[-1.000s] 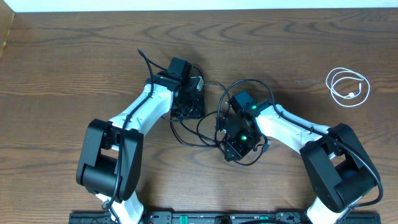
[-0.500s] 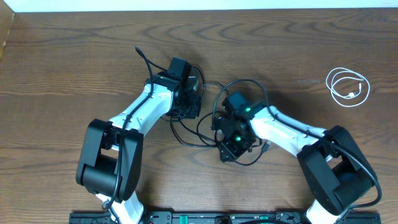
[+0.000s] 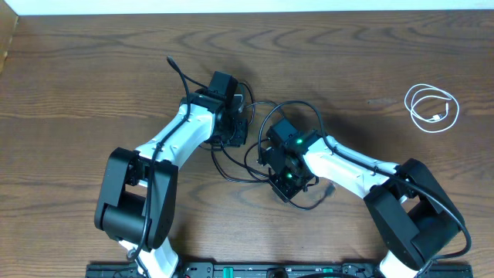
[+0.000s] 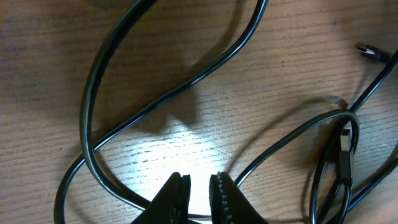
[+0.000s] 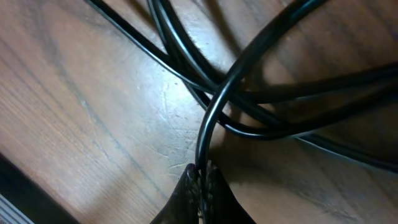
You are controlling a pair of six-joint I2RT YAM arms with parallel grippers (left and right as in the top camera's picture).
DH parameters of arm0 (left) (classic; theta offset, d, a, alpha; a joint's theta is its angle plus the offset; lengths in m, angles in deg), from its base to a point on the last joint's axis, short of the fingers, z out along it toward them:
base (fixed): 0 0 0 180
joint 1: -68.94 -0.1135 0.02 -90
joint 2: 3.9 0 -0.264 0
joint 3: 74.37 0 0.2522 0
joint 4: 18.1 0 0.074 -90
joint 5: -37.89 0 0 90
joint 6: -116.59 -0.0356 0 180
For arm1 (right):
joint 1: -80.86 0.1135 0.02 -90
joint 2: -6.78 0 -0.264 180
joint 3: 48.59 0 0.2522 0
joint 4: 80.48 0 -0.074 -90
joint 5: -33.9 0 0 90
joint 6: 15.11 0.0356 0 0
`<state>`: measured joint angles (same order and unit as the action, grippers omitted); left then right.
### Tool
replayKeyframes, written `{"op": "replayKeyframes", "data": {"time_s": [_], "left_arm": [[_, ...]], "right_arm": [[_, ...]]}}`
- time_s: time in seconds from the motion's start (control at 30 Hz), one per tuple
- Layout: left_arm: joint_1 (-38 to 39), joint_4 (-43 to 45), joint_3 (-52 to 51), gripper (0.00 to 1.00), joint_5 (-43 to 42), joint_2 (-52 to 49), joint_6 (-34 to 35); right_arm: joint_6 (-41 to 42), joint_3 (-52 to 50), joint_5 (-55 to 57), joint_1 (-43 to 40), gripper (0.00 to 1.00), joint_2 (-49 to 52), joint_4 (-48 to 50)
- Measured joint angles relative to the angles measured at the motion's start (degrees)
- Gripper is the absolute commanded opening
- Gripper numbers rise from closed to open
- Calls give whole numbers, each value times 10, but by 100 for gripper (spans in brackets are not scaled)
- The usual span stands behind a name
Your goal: Untangle cables
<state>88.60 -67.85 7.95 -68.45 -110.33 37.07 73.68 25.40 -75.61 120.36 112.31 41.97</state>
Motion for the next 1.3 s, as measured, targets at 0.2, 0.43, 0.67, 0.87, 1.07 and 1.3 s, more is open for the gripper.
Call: {"op": "replayKeyframes", "data": {"time_s": [0.2,0.43,0.67,0.87,1.07,1.3], "left_arm": [[-1,-4,0,17,0,0,-8],[-33,-11,0,17,0,0,-19],[-56,-11,0,28,2,0,-26],[-56,-11,0,28,18,0,-28],[-56,-12,0,29,38,0,-28],[-56,-12,0,33,47,0,-28]], "right_arm": [[1,6,-7,-6,1,-2,-20],[-13,33,-87,-60,1,-99,-16],[-1,64,-138,-111,1,-251,45],[31,66,-155,-128,1,-352,138],[72,67,-142,-154,1,-433,236],[94,69,-82,-180,1,-481,218]]}}
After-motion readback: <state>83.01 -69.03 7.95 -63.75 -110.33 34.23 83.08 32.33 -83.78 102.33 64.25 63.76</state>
